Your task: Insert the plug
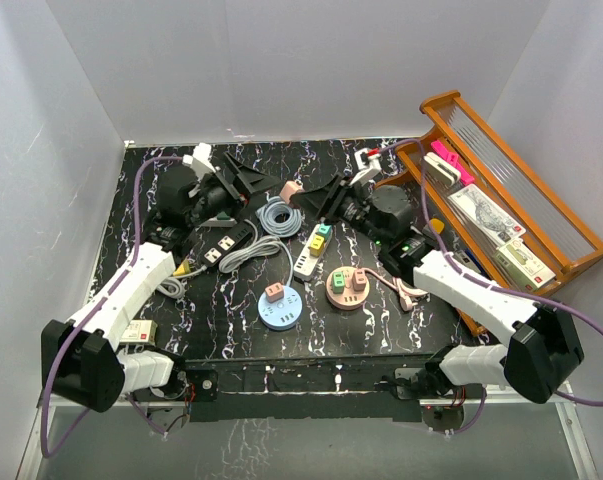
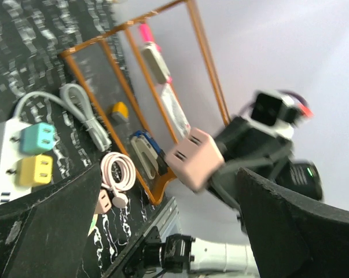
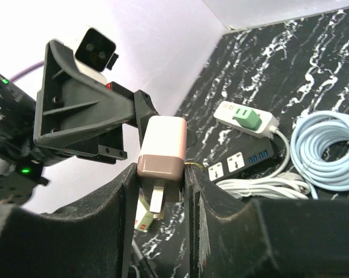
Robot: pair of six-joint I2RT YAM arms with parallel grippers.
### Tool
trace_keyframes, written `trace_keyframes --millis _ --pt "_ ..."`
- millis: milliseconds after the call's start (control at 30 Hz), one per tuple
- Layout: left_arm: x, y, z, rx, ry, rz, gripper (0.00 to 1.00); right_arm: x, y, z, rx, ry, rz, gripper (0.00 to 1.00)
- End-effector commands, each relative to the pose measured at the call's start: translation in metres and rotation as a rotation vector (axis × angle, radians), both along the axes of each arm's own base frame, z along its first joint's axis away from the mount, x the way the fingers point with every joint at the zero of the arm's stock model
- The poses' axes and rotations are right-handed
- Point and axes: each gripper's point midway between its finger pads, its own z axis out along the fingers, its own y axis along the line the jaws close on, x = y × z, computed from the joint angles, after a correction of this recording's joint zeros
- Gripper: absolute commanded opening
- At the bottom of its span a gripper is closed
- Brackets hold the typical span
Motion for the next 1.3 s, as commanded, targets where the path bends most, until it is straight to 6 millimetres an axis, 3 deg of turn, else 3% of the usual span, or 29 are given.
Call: trace_keyframes --millis 0,200,333,567,733,867,1100,1267 --pt "-0.038 -0.014 0.058 -0.029 -0.336 -0.23 0.98 -0.025 -0.006 0.042 0.13 -0.039 0.194 0.06" --pt "-0.064 -0.023 0.068 -0.107 -0.406 -0.397 0.98 -0.045 -0.008 0.064 0.261 -0.042 0.364 0.06" --pt "-0.059 -0.027 0.059 -0.152 -0.298 -0.414 0.9 -0.058 -0.006 0.077 0.331 -0.061 0.456 0.06" --pt "-0.062 -0.037 0.065 -0.281 -0.24 -0.507 0.65 -0.053 0.0 0.066 0.3 -0.021 0.477 0.06" --pt "-0.058 -0.042 0.051 -0.26 -0.185 -0.525 0.47 -0.045 0.004 0.055 0.266 0.005 0.463 0.06" --pt "-0.064 -0.043 0.052 -0.252 -0.187 -0.556 0.41 -0.037 0.006 0.047 0.22 0.018 0.427 0.05" --pt "-0.064 -0.044 0.043 -0.173 -0.185 -0.576 0.21 -0.029 0.005 0.041 0.174 0.027 0.386 0.04" --pt "-0.069 -0.042 0.052 -0.143 -0.232 -0.577 0.01 -0.026 0.004 0.034 0.149 0.036 0.359 0.08"
